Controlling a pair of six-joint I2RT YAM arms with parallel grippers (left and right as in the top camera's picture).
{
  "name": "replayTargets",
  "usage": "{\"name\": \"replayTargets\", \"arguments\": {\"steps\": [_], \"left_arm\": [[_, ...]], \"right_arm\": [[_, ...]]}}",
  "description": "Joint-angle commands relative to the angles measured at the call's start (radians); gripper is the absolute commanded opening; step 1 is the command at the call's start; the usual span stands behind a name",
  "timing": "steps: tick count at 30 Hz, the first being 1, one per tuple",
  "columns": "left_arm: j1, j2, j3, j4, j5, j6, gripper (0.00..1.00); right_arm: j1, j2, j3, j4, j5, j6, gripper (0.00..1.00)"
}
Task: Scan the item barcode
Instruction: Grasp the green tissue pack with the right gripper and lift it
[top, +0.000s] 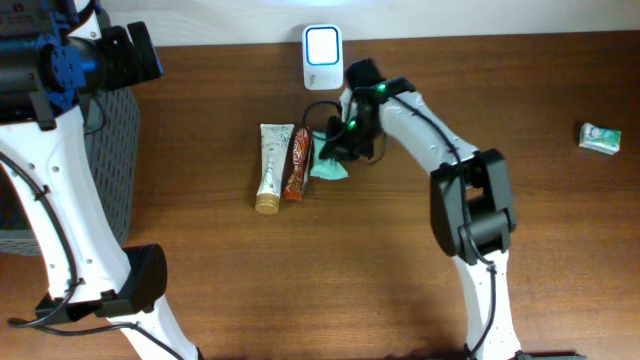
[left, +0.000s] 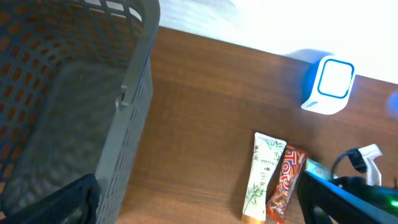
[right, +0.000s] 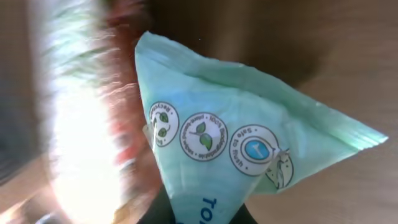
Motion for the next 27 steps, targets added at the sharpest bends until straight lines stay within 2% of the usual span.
{"name": "replayTargets", "arguments": {"steps": [1,3,5,6,7,20,21,24,27], "left_arm": [[0.002,-0.005,0.001,0.0,0.0,0.009,0.99],[0.002,-0.005,0.001,0.0,0.0,0.01,0.99],[0.002,-0.005,0.001,0.0,0.0,0.01,0.99],[0.002,-0.005,0.001,0.0,0.0,0.01,0.99],[0.002,-0.005,0.001,0.0,0.0,0.009,0.99],[0.002,-0.005,0.001,0.0,0.0,0.009,0.99],[0.002,-0.005,0.001,0.0,0.0,0.01,0.99],[0.002,-0.005,0.001,0.0,0.0,0.009,0.99],[0.002,-0.005,0.001,0.0,0.0,0.009,0.99]], "right_arm": [[-0.078,0.011,0.033,0.0,-0.628,-0.061,0.08],[-0.105,0.011,0.033,0.0,-0.83,-0.061,0.11],[-0.109,0.011,0.033,-0.009,-0.93,-0.037,0.13],[-0.109,0.011,0.033,-0.037,-0.93,-0.011,0.12],[-0.108,0.011,0.033,-0.084,-0.93,0.021,0.04],[-0.101,0.011,0.033,-0.338,-0.93,0.038,0.04],[-0.096,0.011,0.033,-0.345,-0.93,-0.009,0.04],[-0.079,0.011,0.033,-0.357,-0.902,-0.332,0.04],[-0.077,0.011,0.033,-0.456,-0.661,-0.386,0.04]]}}
